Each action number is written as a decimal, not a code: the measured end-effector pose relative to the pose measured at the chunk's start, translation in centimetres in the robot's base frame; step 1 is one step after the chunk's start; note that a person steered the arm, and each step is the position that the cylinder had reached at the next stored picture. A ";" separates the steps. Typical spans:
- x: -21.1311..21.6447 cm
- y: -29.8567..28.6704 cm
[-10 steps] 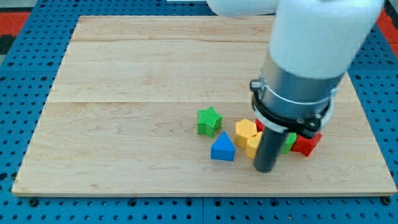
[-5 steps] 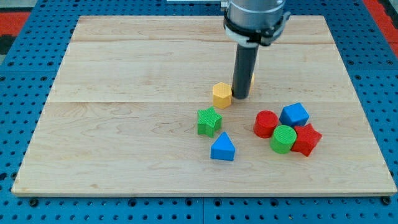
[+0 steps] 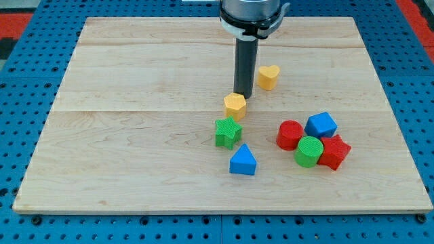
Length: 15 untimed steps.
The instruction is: Push the yellow heart away from the yellow hexagon
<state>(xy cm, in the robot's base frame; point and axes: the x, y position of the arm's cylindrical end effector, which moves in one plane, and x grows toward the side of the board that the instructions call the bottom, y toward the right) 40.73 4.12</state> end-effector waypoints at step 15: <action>-13.8 -23.6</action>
<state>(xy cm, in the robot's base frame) 26.93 -19.46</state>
